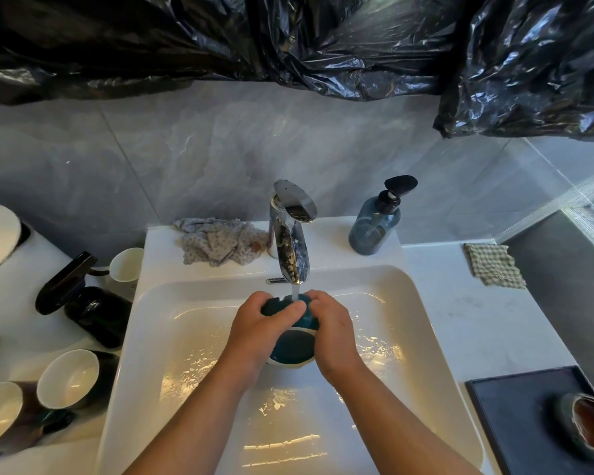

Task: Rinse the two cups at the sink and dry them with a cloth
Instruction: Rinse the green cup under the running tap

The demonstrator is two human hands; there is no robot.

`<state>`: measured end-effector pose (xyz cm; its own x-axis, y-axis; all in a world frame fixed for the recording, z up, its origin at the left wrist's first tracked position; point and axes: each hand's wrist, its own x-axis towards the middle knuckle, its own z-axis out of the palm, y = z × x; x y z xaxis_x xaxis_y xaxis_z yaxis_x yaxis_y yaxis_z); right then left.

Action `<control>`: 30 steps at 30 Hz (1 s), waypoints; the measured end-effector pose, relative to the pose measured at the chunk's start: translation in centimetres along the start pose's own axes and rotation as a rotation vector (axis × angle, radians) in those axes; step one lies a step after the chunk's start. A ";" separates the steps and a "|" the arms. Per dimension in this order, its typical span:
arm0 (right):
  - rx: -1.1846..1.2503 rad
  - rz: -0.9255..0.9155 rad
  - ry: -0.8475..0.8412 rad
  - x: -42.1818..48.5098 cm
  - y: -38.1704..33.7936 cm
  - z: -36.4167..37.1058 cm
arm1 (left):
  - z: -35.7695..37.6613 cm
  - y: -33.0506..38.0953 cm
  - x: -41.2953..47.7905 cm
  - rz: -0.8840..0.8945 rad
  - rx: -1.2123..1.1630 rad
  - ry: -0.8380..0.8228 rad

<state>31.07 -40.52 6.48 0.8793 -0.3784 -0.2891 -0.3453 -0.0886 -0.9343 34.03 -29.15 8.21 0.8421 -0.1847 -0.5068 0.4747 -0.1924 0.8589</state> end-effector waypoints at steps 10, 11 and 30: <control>0.177 0.064 0.092 -1.2 -0.6 -0.6 | 1.0 0.7 1.9 -0.178 -0.056 0.074; 0.205 0.094 0.114 -1.2 -0.6 -0.7 | 1.0 0.6 2.1 -0.178 -0.062 0.080; 0.008 0.192 -0.096 0.2 -2.0 -0.3 | 0.7 -0.6 0.4 0.109 -0.163 0.098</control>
<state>31.83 -40.72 8.36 0.8250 -0.2982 -0.4800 -0.5072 -0.0163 -0.8617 33.90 -29.83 7.47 0.9080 -0.0995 -0.4071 0.4075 -0.0166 0.9130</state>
